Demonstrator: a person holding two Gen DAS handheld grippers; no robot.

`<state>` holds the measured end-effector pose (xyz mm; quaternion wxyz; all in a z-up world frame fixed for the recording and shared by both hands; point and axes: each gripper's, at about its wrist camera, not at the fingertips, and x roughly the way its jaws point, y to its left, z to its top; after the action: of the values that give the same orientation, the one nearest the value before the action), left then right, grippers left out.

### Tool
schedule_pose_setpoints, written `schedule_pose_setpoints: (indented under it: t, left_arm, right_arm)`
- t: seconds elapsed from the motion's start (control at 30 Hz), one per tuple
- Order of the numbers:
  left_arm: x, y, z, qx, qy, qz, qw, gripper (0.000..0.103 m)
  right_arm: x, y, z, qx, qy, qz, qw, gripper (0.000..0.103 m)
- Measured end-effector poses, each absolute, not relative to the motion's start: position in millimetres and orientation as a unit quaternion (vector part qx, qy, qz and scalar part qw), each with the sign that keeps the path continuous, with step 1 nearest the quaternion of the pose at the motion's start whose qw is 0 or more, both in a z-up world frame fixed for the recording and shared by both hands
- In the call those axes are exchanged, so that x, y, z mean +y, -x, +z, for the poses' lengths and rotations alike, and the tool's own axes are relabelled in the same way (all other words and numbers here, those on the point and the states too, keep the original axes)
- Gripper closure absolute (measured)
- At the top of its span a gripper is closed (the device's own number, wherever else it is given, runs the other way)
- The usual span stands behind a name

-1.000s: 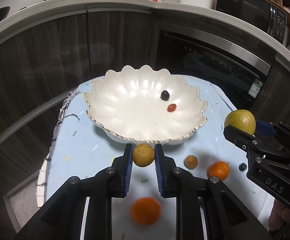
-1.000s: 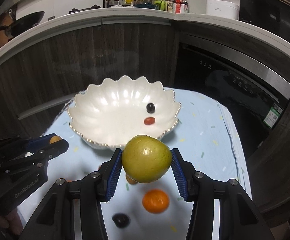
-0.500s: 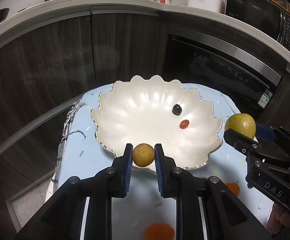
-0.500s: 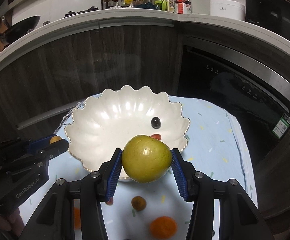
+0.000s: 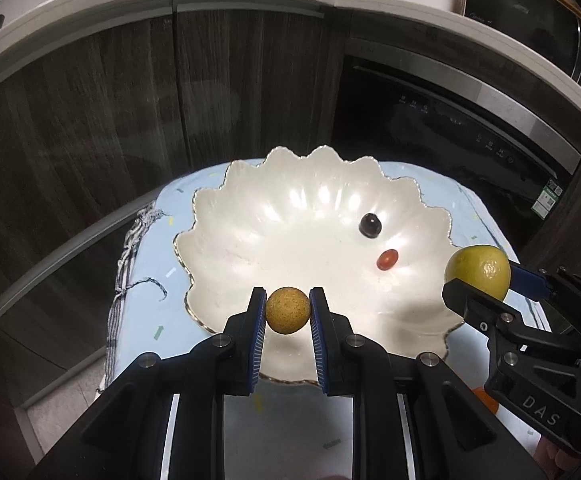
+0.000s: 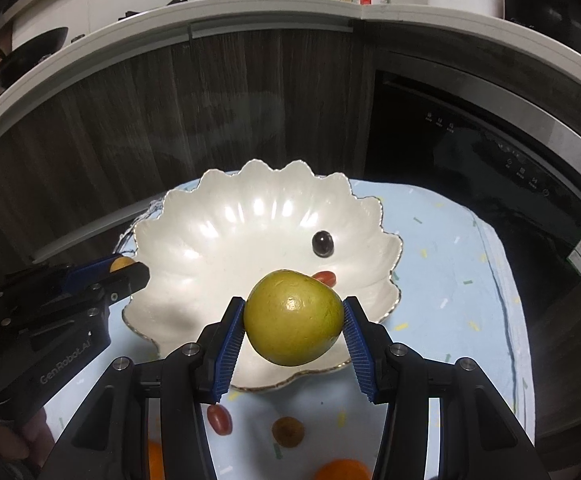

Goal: Organize fruits
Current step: 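Carry both fruits over the white bowl and open both tools to release them, then withdraw both open tools from the bowl back toward the remaining fruits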

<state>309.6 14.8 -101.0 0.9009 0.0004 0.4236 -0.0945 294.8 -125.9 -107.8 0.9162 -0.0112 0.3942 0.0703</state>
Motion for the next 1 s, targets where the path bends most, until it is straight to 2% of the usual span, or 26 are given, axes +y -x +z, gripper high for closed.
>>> schedule_pose_setpoints:
  t: [0.37, 0.47, 0.53, 0.6, 0.63, 0.67, 0.7, 0.73, 0.77, 1.0]
  left_arm:
    - [15, -316, -118, 0.444, 0.007, -0.089, 0.892, 0.08]
    - [15, -317, -118, 0.445, 0.005, -0.088, 0.891, 0.07]
    - [16, -316, -118, 0.443, 0.005, -0.083, 0.893, 0.055]
    - [19, -315, -117, 0.441, 0.007, -0.079, 0.894, 0.05]
    - [20, -314, -116, 0.442, 0.006, -0.076, 0.894, 0.05]
    - [21, -314, -116, 0.443, 0.005, -0.075, 0.894, 0.048]
    - [22, -313, -116, 0.443, 0.004, -0.073, 0.893, 0.043]
    - [23, -311, -116, 0.443, 0.003, -0.068, 0.894, 0.037]
    - [24, -310, -116, 0.442, 0.003, -0.065, 0.895, 0.035]
    - [26, -302, -113, 0.439, 0.006, -0.055, 0.897, 0.021]
  right_arm:
    - [-123, -305, -124, 0.418, 0.01, 0.076, 0.905, 0.053]
    - [-121, -306, -126, 0.423, 0.012, 0.078, 0.903, 0.052]
    - [-121, -307, -127, 0.427, 0.01, 0.083, 0.9, 0.052]
    - [-120, -306, -128, 0.43, 0.011, 0.082, 0.899, 0.051]
    - [-120, -306, -128, 0.429, 0.014, 0.081, 0.899, 0.047]
    - [-120, -305, -126, 0.424, 0.018, 0.076, 0.902, 0.038]
    - [-120, -303, -123, 0.416, 0.02, 0.071, 0.906, 0.034]
    - [-120, -301, -120, 0.408, 0.022, 0.065, 0.911, 0.024]
    - [-121, -300, -118, 0.4, 0.025, 0.06, 0.914, 0.019]
    - [-120, -293, -110, 0.384, 0.03, 0.052, 0.921, 0.018]
